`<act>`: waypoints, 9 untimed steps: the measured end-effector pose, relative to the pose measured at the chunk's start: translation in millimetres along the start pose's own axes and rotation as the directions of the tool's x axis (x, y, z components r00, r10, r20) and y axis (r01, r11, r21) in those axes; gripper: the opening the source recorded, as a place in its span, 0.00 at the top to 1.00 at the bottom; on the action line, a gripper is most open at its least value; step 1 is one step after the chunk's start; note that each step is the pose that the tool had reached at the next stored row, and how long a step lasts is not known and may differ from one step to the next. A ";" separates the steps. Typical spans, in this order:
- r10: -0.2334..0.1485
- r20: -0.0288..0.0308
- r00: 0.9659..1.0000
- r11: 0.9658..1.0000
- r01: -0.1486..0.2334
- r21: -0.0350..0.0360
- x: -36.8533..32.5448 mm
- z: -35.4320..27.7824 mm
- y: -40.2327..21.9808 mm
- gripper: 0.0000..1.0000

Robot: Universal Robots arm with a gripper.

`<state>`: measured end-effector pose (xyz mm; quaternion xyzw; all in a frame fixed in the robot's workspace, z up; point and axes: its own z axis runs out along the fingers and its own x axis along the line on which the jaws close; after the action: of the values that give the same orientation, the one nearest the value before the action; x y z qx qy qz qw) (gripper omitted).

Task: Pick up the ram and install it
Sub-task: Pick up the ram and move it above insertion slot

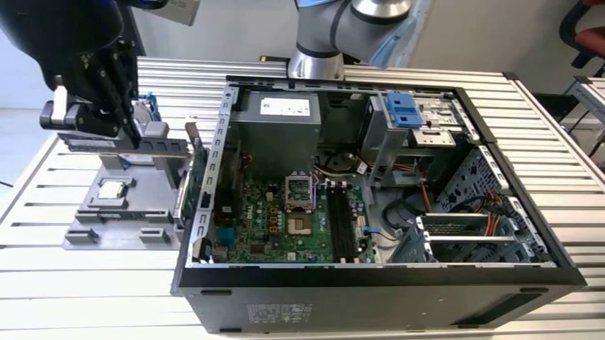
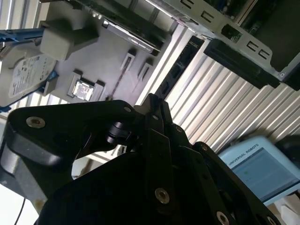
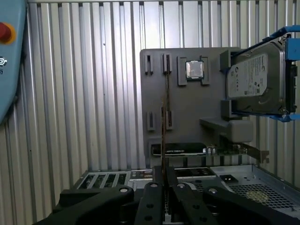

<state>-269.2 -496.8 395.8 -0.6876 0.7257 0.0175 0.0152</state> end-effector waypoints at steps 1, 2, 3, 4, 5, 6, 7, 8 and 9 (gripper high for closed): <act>0.000 0.000 1.000 1.000 0.000 0.000 -0.1 0.0 -1.8 1.00; 0.000 0.000 1.000 1.000 0.000 0.000 -0.2 0.0 -3.6 1.00; 0.000 0.000 1.000 1.000 0.000 0.000 -0.3 0.0 -5.4 1.00; 0.000 0.000 1.000 1.000 0.000 0.000 -0.4 0.0 -7.4 1.00; 0.000 0.000 1.000 1.000 0.000 0.000 -0.5 0.0 -9.3 1.00; 0.000 0.000 1.000 1.000 0.000 0.000 -0.6 0.0 -11.1 1.00; 0.000 0.000 1.000 1.000 0.000 0.000 -0.7 0.0 -12.9 1.00; 0.000 0.000 1.000 1.000 0.000 0.000 -0.8 0.0 -14.8 1.00; 0.000 0.000 1.000 1.000 0.000 0.000 -0.9 0.0 -16.6 1.00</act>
<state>-252.5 -496.8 395.7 -0.6876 0.7257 0.0175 0.0153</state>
